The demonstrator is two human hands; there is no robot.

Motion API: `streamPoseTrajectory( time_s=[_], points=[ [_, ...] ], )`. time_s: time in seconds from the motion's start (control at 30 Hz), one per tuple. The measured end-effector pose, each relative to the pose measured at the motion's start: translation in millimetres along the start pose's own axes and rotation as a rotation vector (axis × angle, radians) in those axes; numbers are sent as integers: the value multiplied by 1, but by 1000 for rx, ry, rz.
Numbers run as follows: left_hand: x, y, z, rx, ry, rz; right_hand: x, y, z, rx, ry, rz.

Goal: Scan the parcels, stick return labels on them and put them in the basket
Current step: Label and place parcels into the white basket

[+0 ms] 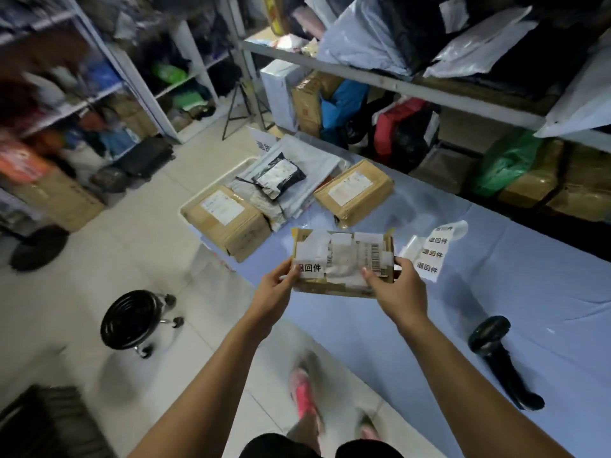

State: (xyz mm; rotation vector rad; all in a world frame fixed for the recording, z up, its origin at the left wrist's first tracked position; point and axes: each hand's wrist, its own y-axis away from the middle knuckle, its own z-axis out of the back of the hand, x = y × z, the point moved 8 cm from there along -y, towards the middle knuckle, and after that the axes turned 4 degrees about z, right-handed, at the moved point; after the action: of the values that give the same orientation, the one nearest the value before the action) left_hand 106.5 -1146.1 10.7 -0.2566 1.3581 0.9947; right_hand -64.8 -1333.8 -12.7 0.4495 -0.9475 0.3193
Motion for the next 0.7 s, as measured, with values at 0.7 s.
streamPoseTrajectory(
  time_s=[0.7],
  points=[
    [69, -36, 443, -333, 197, -16, 268, 79, -371, 270, 17, 236]
  ],
)
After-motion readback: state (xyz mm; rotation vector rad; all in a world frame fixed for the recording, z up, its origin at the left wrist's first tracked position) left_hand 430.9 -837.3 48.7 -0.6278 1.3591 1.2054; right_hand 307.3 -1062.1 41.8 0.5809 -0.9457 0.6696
